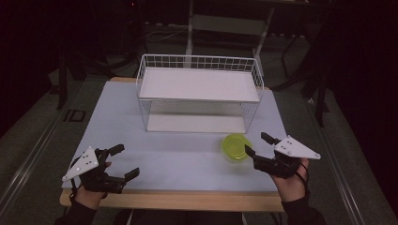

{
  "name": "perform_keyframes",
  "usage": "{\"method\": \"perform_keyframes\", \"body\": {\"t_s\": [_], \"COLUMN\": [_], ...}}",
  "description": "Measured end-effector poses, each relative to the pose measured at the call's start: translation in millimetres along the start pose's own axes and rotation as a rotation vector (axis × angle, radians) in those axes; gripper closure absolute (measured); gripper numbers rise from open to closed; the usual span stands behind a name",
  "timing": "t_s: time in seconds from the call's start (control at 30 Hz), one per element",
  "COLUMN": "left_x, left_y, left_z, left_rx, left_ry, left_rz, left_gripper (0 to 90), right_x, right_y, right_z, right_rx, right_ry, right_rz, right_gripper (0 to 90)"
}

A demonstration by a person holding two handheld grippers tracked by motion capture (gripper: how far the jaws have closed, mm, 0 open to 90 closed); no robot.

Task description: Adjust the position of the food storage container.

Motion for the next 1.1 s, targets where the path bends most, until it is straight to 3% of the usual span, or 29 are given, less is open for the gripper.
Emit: {"method": "perform_keyframes", "body": {"t_s": [0.27,0.53,0.73,1.1], "left_x": [0.3,0.2,0.5,-0.4], "left_y": [0.6,0.8,0.4,0.8], "left_z": [0.3,0.6,0.4,0.3], "left_rx": [0.001,0.003,0.0,0.003], "left_ry": [-0.004,-0.002,-0.003,0.003], "left_rz": [0.0,0.0,-0.002,0.002], "left_gripper": [1.4,1.4,1.4,1.4], "right_x": [-20.7,-34.6,-47.7,-60.8], "right_y": [16.7,38.0,51.5,71.2], "right_z": [16.3,35.0,51.7,97.0], "right_rx": [0.088,0.211,0.273,0.373], "right_ry": [0.019,0.036,0.083,0.153], "right_rz": [0.044,0.066,0.103,0.126], "right_gripper": [60.8,86.7,90.0,90.0]}}
Point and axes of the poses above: each handheld gripper's, and its own axes: y roughly forward along the jaws, z roughly out of its underside, x roughly to its left, the point moved 5 cm from there along y, roughly forward along the jaws, and after that the axes turned 7 degrees about z, right-handed, at the moved point
